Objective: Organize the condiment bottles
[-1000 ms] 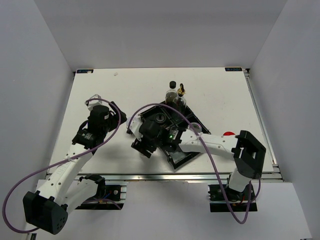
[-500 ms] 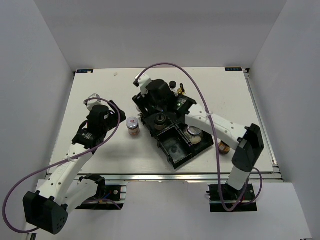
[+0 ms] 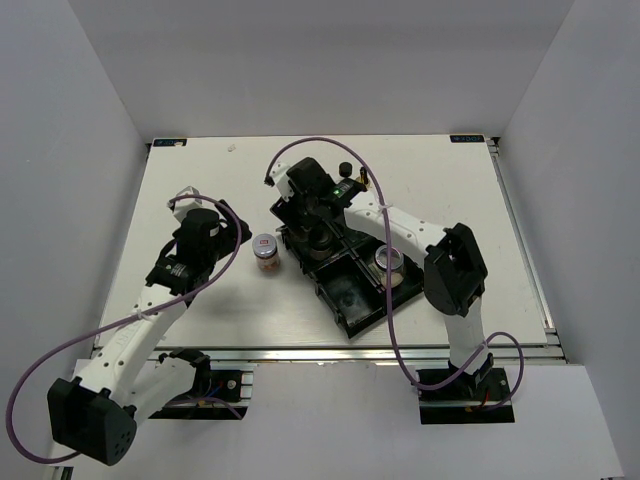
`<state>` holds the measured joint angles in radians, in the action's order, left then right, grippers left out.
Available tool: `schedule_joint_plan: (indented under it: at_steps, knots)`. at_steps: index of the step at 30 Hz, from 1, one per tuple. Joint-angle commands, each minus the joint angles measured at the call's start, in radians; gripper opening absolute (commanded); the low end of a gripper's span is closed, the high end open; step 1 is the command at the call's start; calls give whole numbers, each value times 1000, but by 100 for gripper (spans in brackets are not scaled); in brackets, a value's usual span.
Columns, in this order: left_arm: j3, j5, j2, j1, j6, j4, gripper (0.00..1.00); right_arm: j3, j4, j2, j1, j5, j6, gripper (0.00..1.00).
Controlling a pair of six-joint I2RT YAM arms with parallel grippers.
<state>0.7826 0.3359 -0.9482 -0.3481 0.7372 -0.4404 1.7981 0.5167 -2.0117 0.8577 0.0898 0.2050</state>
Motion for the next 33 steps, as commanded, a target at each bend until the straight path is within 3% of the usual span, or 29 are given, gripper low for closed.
schedule_joint_plan:
  at_steps: [1,14,21,27,32,33]
  knots:
    - [37,22,-1,6,-4,11,98,60,17,13,-14,-79,98,19]
    - [40,34,-31,6,-7,19,98,-6,-17,-30,-19,-94,146,20]
    - [41,32,-31,6,-5,20,98,-40,-70,-62,-19,-53,152,28]
    - [41,38,-27,6,-4,14,98,-83,-96,-59,-19,-52,131,50]
    - [41,32,-26,6,-4,14,98,-126,-116,-24,-20,-38,117,59]
    - [41,28,-27,6,-4,14,98,-135,-122,-7,-19,-32,117,66]
